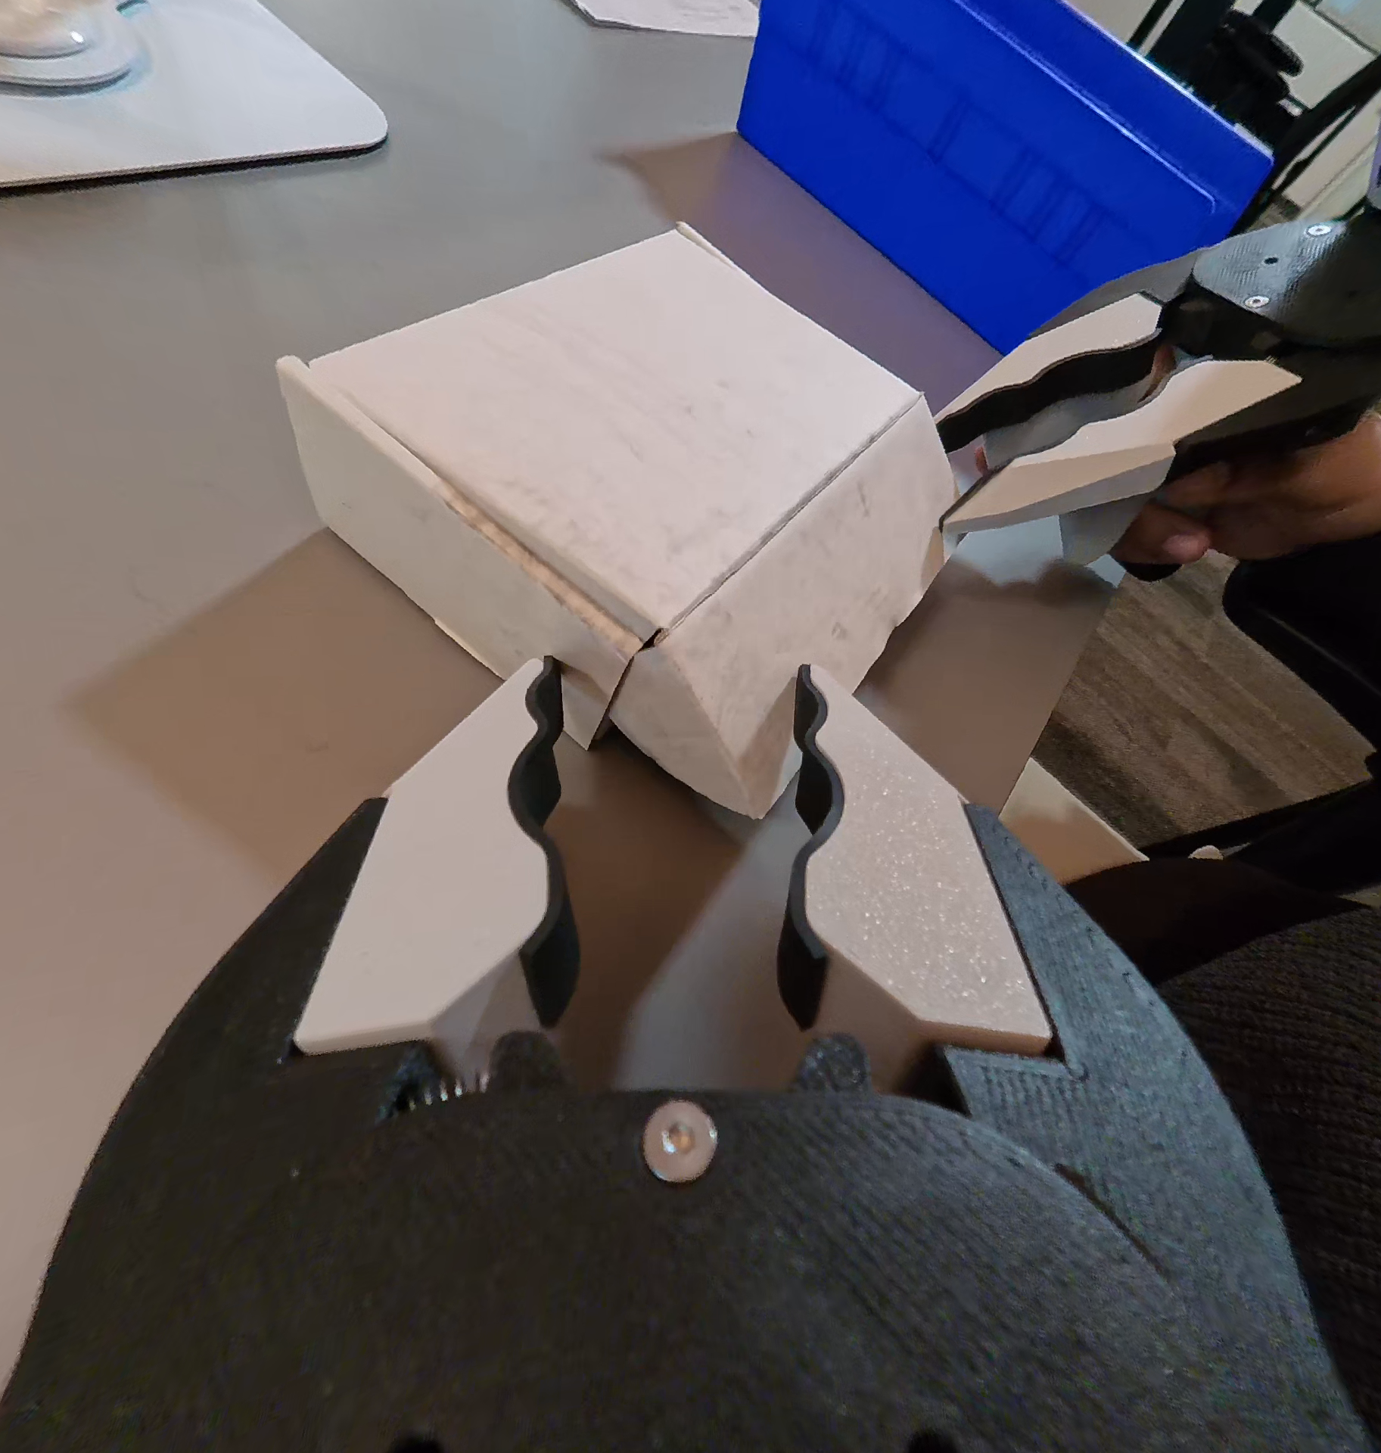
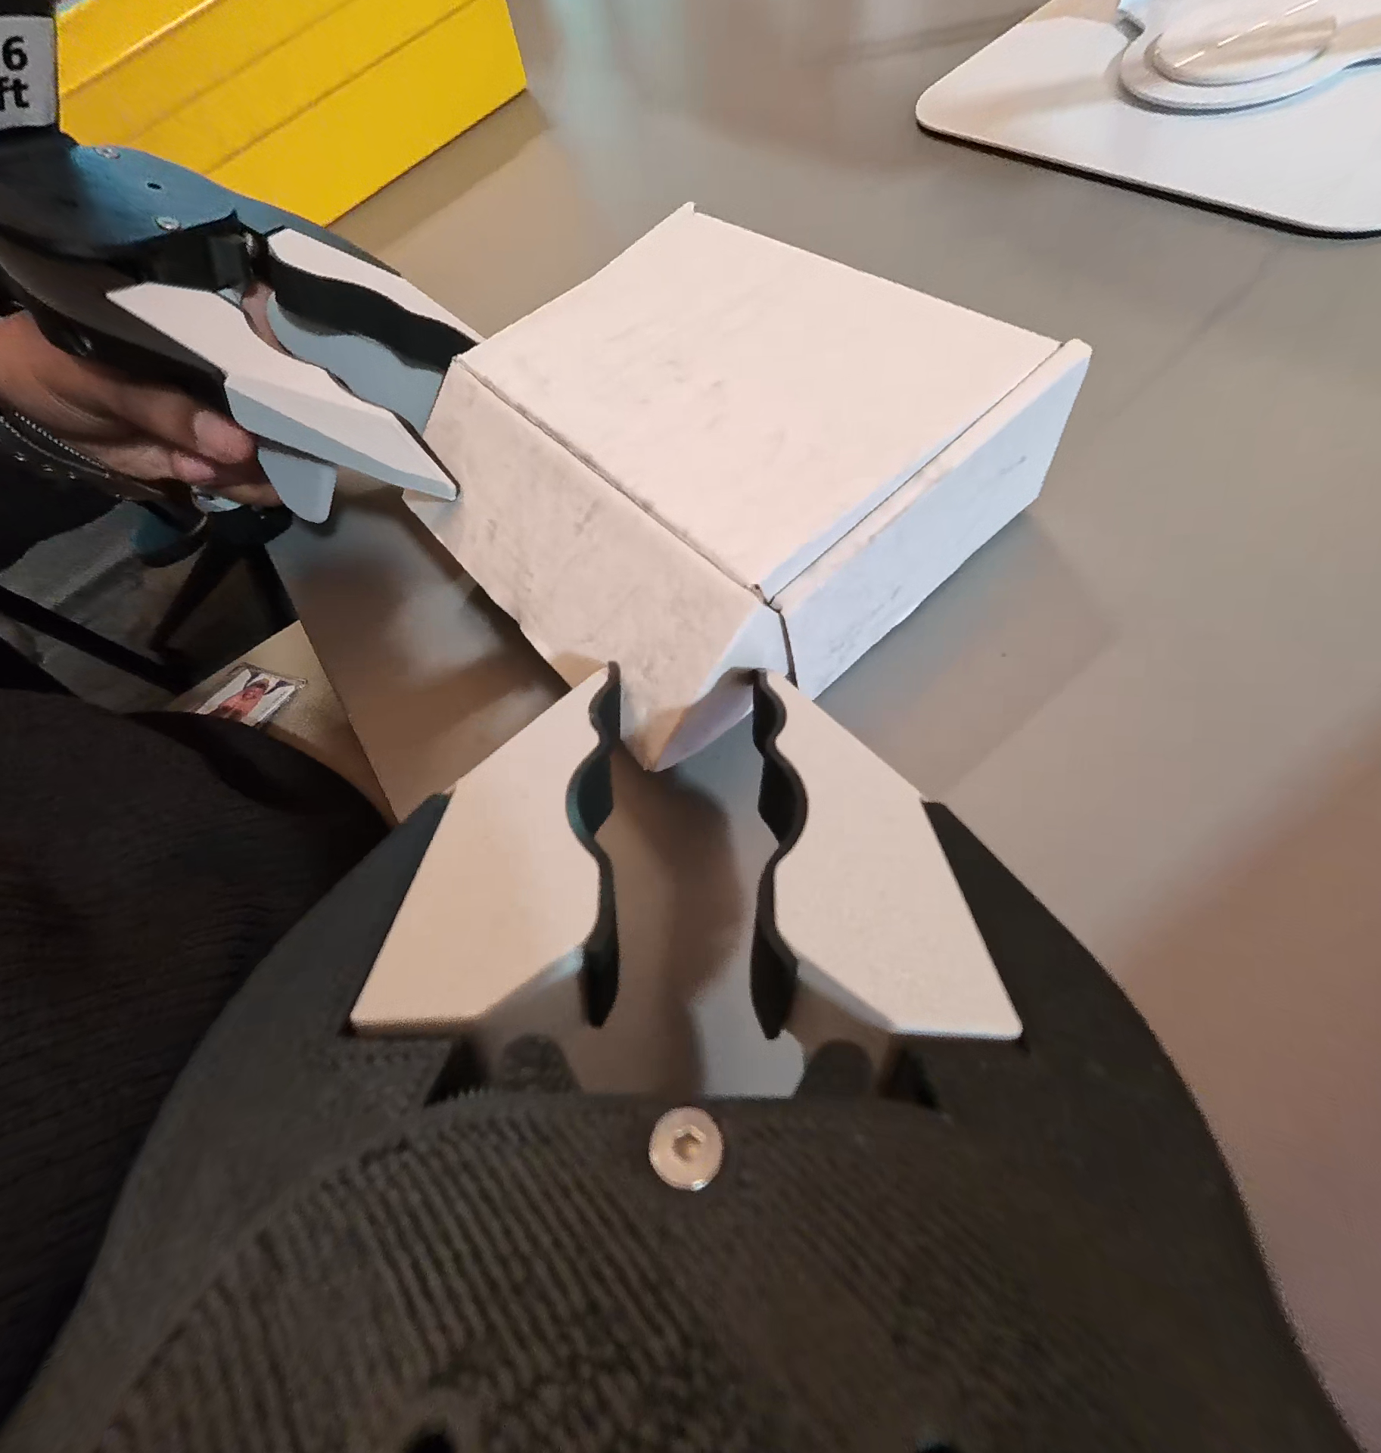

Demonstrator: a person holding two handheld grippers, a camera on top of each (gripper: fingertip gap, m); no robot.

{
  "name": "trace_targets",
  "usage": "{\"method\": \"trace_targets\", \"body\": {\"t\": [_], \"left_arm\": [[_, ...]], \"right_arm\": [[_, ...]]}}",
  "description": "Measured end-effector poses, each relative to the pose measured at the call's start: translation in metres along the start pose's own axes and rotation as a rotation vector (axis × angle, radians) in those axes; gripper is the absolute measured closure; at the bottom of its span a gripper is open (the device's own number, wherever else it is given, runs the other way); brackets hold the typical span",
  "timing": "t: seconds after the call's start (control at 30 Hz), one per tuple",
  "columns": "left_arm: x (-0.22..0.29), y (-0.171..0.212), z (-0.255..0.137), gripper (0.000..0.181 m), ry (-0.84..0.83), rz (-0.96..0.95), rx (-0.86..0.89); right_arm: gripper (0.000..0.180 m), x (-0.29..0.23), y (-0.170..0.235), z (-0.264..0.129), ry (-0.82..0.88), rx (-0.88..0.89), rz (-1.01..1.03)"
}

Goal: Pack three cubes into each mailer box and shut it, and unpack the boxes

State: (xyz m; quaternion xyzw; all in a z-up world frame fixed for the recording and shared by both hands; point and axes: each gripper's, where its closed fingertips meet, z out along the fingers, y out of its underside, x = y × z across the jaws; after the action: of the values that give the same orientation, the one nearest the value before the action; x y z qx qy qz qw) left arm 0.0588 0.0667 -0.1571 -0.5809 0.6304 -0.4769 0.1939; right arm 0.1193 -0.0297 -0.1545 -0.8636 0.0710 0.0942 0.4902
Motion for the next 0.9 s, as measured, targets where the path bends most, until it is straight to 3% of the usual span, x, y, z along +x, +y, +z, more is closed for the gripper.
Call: {"method": "trace_targets", "body": {"t": [0.6,0.73,0.9], "left_arm": [[-0.005,0.001,0.002,0.129,-0.064,0.053,-0.02],[-0.005,0.001,0.002,0.126,-0.06,0.046,-0.02],[-0.003,0.002,0.001,0.111,-0.023,0.027,-0.02]], "right_arm": [[0.146,0.01,0.002,0.008,0.078,-0.013,-0.069],[0.115,0.015,0.004,0.002,0.109,-0.026,-0.13],[0.109,0.018,-0.003,0.002,0.059,0.027,-0.061]]}}
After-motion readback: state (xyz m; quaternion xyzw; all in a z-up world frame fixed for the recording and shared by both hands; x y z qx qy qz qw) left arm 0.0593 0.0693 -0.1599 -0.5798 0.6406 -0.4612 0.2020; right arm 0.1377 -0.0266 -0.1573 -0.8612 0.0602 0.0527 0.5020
